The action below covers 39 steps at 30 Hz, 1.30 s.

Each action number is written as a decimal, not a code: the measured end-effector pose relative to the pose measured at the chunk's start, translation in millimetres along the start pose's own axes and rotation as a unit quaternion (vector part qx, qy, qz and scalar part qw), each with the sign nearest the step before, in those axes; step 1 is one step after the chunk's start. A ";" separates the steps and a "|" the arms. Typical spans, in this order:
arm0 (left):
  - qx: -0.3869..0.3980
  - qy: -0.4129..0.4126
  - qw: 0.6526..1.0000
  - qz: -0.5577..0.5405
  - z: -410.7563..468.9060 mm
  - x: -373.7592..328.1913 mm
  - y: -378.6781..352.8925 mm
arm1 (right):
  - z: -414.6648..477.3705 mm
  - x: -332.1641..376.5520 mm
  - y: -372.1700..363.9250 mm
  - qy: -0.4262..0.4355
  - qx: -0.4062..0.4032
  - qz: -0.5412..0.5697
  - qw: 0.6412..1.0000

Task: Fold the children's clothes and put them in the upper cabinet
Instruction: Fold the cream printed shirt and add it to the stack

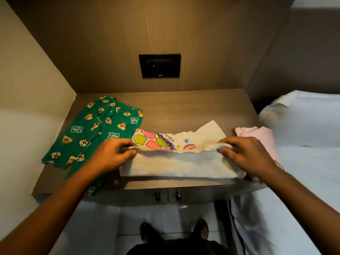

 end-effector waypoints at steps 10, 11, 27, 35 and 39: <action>0.060 0.076 0.977 0.192 99.0 31.5 -10.4 | 107.4 -26.2 -34.5 -0.063 0.010 -0.153 0.986; 0.051 0.063 0.978 0.193 101.6 33.6 -12.6 | 108.9 -28.8 -36.0 -0.052 0.002 -0.153 0.987; 0.032 -0.030 0.970 0.240 99.8 26.0 -9.0 | 120.1 -28.0 -30.6 0.025 0.064 -0.248 0.966; -0.031 -0.113 0.966 0.232 55.6 16.9 3.3 | 58.8 -16.7 -13.0 0.122 -0.039 -0.217 0.968; 0.012 -0.124 0.956 0.264 37.6 21.0 -3.5 | 32.2 -15.8 -20.7 0.145 -0.025 -0.229 0.962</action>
Point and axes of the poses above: each hand's wrist, its own z-axis towards the middle knuckle, its own y-axis out of the back of the hand, x = y × z, the point moved 1 cm from there along z, towards the middle knuckle, and after that the axes turned 9 degrees about -y, right-handed, at the moved point
